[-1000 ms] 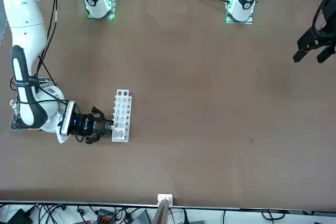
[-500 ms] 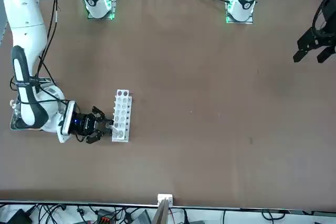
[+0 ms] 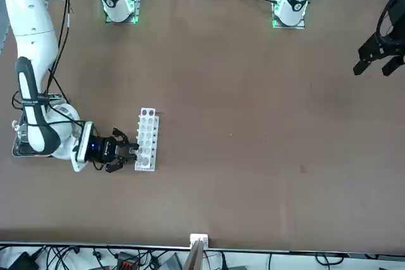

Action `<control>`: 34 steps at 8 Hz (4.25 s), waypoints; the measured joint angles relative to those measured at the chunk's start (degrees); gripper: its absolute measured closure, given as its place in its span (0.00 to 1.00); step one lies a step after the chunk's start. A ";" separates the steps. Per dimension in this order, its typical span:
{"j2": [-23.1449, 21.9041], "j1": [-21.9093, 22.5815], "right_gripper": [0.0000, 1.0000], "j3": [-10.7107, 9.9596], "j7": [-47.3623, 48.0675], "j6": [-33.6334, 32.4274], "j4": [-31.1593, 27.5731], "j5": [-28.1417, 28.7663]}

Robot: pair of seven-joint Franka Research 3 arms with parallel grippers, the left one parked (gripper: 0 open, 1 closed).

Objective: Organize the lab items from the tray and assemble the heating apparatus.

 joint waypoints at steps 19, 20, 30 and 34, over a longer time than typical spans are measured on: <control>2.95 0.09 0.43 -0.05 -5.84 1.03 -0.34 -0.90; 2.95 0.06 0.22 -0.05 -5.84 1.02 -0.34 -0.82; -9.40 -12.24 0.09 -1.23 21.27 1.50 2.19 -20.80; -15.33 -19.97 0.10 -1.36 33.88 1.65 2.56 -37.31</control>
